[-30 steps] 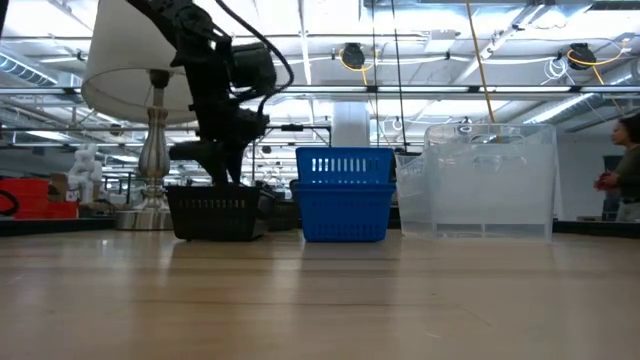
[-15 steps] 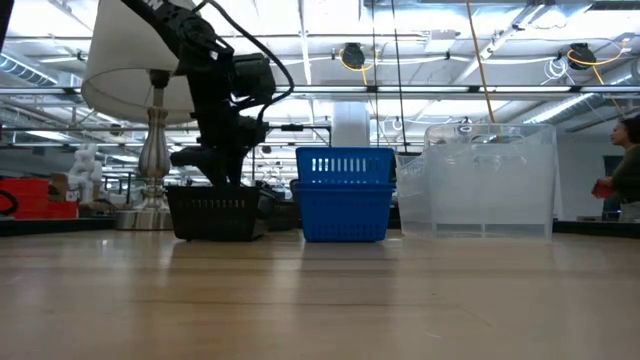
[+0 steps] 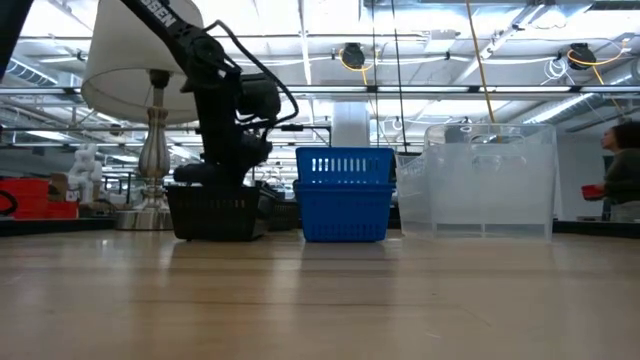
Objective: Stack baskets by color
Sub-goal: Stack the top black bin on top of the bottom black bin
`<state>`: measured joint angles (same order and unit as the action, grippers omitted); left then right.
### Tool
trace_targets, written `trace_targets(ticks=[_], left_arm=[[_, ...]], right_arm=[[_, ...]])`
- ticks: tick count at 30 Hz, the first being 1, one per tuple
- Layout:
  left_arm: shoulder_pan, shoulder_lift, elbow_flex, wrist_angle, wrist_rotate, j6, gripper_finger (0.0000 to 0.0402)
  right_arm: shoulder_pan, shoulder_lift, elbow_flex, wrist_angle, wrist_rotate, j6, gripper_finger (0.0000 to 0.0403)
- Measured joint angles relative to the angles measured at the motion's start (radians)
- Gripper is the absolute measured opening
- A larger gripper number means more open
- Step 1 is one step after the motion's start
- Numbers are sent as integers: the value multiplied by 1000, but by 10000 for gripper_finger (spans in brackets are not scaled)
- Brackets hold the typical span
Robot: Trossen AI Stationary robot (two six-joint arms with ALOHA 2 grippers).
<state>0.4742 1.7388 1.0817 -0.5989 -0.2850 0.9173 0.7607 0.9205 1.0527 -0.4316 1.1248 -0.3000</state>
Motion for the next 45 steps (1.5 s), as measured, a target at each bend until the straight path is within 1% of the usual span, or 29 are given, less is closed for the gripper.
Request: trace_targets(ticks=[4,9,10,16,21,27,37,45], left_arm=[[-1,12,0,4,-1,19,90],[-12,2,0,24,-4,23,19],[-15,-1,0,27,-9,24,13],[-41,0,1,79,-96,30,18],[-62,-1,11,80,-132,14,9],[-111,-46,14,82,-169,7,9],[-229,-171,50,14,-161,-165,11],[-335,-186,147,-169,-160,-376,12]], right_arm=[[0,0,0,0,0,0,219],[0,0,0,0,0,-4,219],[0,0,0,0,0,-4,219],[0,0,0,0,0,-4,219],[0,0,0,0,0,-4,219],[0,0,0,0,0,-4,219],[0,0,0,0,0,-4,219],[0,0,0,0,0,-2,219]])
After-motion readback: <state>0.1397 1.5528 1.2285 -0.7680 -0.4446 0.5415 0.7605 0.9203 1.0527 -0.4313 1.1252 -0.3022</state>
